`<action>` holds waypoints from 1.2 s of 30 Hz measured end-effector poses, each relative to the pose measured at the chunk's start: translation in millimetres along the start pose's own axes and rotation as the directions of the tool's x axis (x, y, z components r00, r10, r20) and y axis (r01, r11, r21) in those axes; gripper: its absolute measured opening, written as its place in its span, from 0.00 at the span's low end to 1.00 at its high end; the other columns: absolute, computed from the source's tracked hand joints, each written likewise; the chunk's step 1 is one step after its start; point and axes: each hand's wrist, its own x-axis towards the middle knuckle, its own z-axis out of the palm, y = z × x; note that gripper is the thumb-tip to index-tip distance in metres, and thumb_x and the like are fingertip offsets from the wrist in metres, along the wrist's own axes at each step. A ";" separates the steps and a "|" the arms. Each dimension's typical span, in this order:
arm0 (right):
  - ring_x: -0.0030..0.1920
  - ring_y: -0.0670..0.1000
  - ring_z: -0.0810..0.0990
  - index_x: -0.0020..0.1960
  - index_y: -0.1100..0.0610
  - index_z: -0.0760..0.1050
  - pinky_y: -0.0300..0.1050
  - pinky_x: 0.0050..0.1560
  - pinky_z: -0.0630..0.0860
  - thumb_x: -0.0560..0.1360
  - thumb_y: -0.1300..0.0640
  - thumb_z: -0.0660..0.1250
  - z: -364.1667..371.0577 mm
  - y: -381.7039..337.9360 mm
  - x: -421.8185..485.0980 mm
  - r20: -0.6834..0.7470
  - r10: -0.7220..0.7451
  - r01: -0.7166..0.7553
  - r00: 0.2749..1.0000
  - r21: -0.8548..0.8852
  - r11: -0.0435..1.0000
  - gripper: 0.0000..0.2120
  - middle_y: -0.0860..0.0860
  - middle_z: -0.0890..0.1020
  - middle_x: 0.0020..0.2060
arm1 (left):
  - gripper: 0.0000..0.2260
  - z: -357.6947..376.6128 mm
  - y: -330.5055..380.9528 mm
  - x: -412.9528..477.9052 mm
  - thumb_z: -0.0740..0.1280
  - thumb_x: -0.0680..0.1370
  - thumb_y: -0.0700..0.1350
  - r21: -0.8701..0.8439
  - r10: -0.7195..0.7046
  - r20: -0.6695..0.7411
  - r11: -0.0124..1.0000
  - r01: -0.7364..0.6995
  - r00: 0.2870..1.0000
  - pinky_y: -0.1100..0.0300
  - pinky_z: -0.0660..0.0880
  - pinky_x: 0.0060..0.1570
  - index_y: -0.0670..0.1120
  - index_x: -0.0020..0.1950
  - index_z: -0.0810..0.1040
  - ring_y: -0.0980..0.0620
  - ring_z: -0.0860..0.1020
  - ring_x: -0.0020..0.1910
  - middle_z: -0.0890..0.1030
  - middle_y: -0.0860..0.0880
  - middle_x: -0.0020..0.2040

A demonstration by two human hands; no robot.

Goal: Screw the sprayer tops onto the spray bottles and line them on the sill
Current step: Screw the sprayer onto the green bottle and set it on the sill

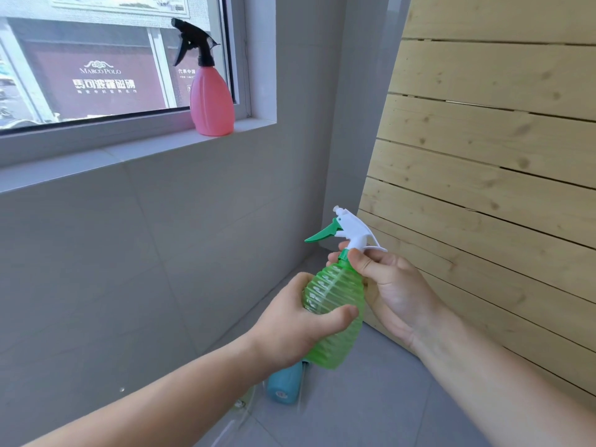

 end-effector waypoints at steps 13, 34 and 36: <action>0.51 0.58 0.82 0.54 0.63 0.80 0.57 0.59 0.77 0.74 0.58 0.68 -0.9 -8.2 -3.1 0.125 0.063 -0.067 0.990 0.028 0.997 0.12 0.61 0.83 0.51 | 0.33 -6.2 -5.8 0.1 0.71 0.69 0.64 -0.296 -0.037 0.257 0.948 0.115 0.966 0.49 0.78 0.58 0.44 0.66 0.79 0.48 0.84 0.53 0.85 0.47 0.54; 0.50 0.47 0.86 0.64 0.38 0.73 0.45 0.47 0.79 0.76 0.54 0.70 124.4 -3.3 56.4 0.359 -0.163 0.338 0.919 -0.503 0.795 0.20 0.45 0.86 0.52 | 0.16 -143.2 58.1 13.4 0.57 0.85 0.55 -0.059 0.195 -0.331 0.972 -0.227 0.923 0.63 0.74 0.47 0.49 0.70 0.63 0.59 0.80 0.50 0.80 0.52 0.55; 0.50 0.48 0.86 0.66 0.40 0.73 0.44 0.50 0.82 0.76 0.55 0.71 152.0 -14.9 81.0 0.372 -0.221 0.394 0.902 -0.494 0.775 0.21 0.47 0.85 0.54 | 0.15 -169.1 76.9 20.7 0.57 0.86 0.52 -0.059 0.220 -0.364 0.964 -0.258 0.905 0.60 0.76 0.52 0.48 0.69 0.62 0.57 0.80 0.50 0.79 0.51 0.55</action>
